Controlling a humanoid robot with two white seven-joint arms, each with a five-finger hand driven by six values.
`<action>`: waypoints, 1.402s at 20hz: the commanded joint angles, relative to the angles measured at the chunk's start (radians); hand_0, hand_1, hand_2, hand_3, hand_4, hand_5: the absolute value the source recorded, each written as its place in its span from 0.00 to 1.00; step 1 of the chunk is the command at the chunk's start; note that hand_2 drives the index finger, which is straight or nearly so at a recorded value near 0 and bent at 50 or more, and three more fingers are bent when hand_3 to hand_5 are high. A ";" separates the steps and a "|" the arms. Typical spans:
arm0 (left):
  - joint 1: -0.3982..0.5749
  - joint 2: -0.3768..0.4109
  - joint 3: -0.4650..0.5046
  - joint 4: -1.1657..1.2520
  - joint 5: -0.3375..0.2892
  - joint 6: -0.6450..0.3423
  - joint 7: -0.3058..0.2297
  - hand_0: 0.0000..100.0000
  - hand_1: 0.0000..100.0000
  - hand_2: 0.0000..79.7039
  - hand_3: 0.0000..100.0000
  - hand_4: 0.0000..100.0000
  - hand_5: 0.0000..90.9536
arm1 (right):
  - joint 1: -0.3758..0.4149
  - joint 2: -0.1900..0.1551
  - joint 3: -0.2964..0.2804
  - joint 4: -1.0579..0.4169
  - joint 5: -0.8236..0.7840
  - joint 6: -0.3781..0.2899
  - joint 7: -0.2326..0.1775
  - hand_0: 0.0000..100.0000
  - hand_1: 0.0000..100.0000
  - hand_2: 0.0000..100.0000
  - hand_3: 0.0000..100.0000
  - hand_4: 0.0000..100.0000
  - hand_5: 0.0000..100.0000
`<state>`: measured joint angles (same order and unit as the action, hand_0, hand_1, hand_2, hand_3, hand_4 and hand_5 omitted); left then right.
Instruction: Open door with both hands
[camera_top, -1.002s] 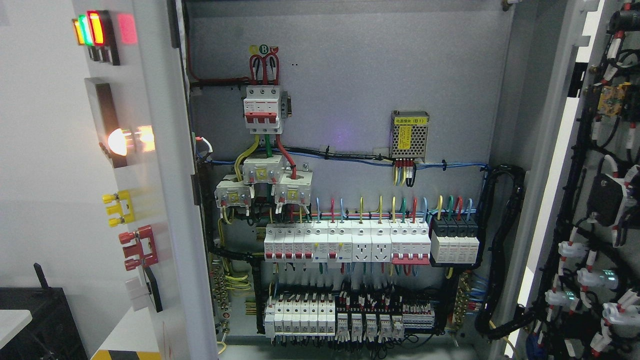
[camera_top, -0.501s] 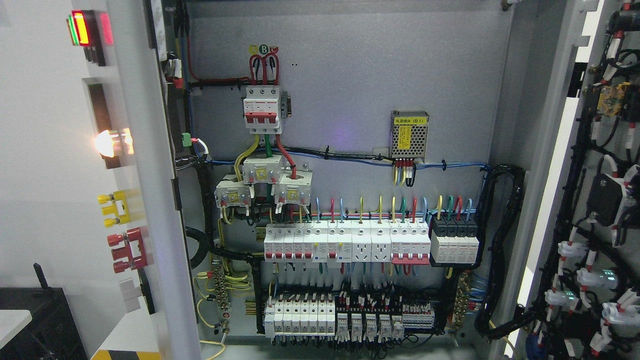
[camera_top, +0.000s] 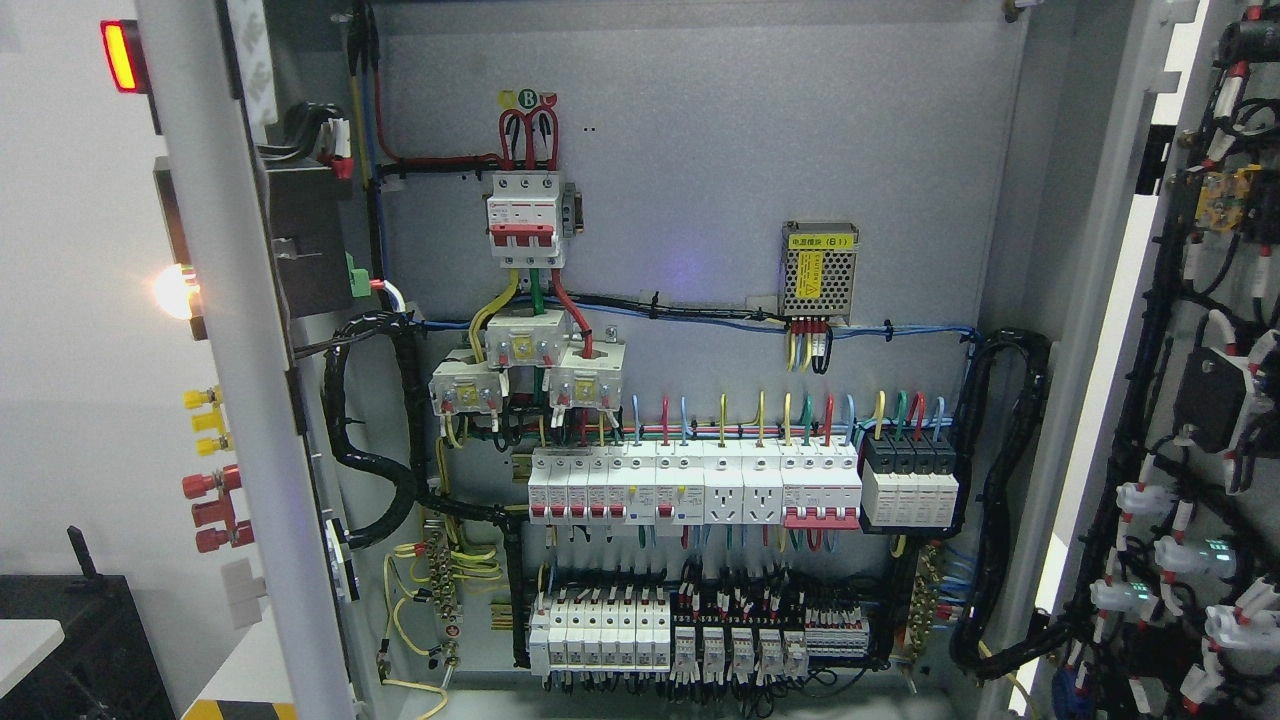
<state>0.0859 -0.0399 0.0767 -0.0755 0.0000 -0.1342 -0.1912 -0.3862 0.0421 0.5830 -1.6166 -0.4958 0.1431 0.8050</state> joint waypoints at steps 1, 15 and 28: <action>0.000 0.000 0.000 0.000 0.021 0.001 -0.001 0.00 0.00 0.00 0.00 0.00 0.00 | -0.011 0.004 0.035 0.000 0.000 0.000 0.000 0.38 0.00 0.00 0.00 0.00 0.00; 0.000 0.000 0.000 -0.001 0.020 0.001 -0.001 0.00 0.00 0.00 0.00 0.00 0.00 | -0.042 0.021 0.066 0.003 0.002 -0.002 0.000 0.38 0.00 0.00 0.00 0.00 0.00; 0.000 0.000 -0.002 0.000 0.021 0.001 -0.001 0.00 0.00 0.00 0.00 0.00 0.00 | -0.059 0.005 -0.029 0.061 0.006 -0.014 -0.003 0.38 0.00 0.00 0.00 0.00 0.00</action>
<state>0.0860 -0.0399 0.0766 -0.0755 0.0000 -0.1342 -0.1913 -0.4422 0.0559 0.6238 -1.6004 -0.4905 0.1332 0.8050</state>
